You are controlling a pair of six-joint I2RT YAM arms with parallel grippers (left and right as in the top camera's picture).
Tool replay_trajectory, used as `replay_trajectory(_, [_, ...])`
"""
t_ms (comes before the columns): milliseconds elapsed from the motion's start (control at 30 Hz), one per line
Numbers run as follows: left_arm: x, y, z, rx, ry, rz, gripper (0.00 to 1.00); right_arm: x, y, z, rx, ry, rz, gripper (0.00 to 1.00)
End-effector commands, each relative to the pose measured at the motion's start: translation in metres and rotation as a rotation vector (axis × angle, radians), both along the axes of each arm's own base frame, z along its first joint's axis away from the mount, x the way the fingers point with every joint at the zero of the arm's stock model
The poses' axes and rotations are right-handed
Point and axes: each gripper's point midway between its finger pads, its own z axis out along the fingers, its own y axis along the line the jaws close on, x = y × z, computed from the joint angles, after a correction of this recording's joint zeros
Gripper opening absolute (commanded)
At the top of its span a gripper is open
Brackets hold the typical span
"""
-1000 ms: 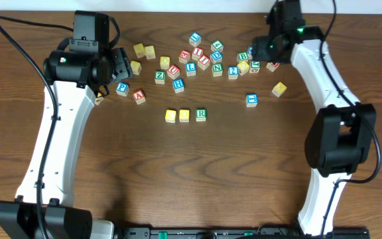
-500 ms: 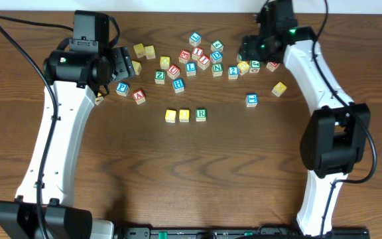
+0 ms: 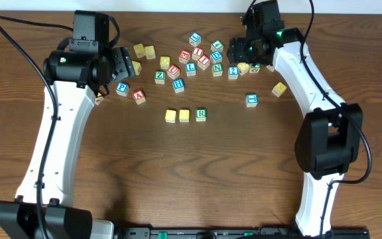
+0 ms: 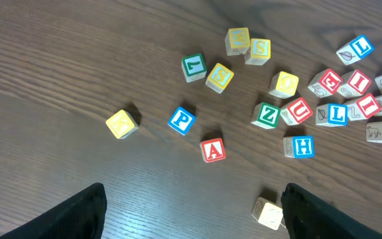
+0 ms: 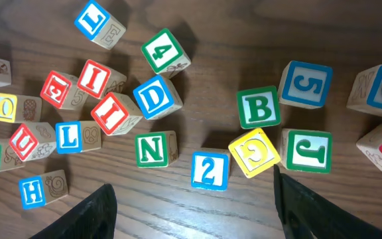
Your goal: Spell out CORL
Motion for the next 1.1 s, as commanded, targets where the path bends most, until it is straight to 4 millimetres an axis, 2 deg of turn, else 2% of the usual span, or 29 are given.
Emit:
replay_trajectory(0, [-0.003,0.000,0.000,-0.003,0.002,-0.003,0.83,-0.003,0.004,0.010,0.018,-0.006,-0.018,0.71])
replay_trajectory(200, [-0.005,0.000,-0.008,-0.002,0.019,-0.003,0.83,-0.003,0.012,0.011,0.026,-0.012,-0.012,0.70])
replay_trajectory(300, [-0.002,0.000,-0.006,-0.003,0.003,-0.003,0.83,0.000,0.023,0.015,0.056,-0.030,-0.016,0.70])
replay_trajectory(367, [0.003,-0.001,-0.003,-0.006,-0.020,-0.003,0.83,0.001,0.048,0.019,0.084,-0.066,0.029,0.70])
replay_trajectory(633, [0.009,-0.001,0.001,-0.008,-0.048,-0.003,0.83,0.001,0.104,0.022,0.024,-0.117,0.102,0.70])
replay_trajectory(767, [0.008,-0.001,0.000,-0.007,-0.042,-0.003,0.84,0.007,0.135,0.002,0.020,-0.096,0.147,0.69])
replay_trajectory(933, [0.006,-0.001,-0.001,-0.007,-0.034,-0.003,0.83,0.010,0.148,-0.038,0.001,-0.061,0.127,0.65])
replay_trajectory(967, [0.005,-0.001,-0.002,-0.006,-0.029,-0.003,0.83,0.009,0.150,-0.049,-0.012,-0.053,0.123,0.63])
replay_trajectory(1067, [0.005,-0.001,-0.002,-0.006,-0.027,-0.003,0.84,0.009,0.154,-0.063,-0.019,-0.038,0.119,0.55])
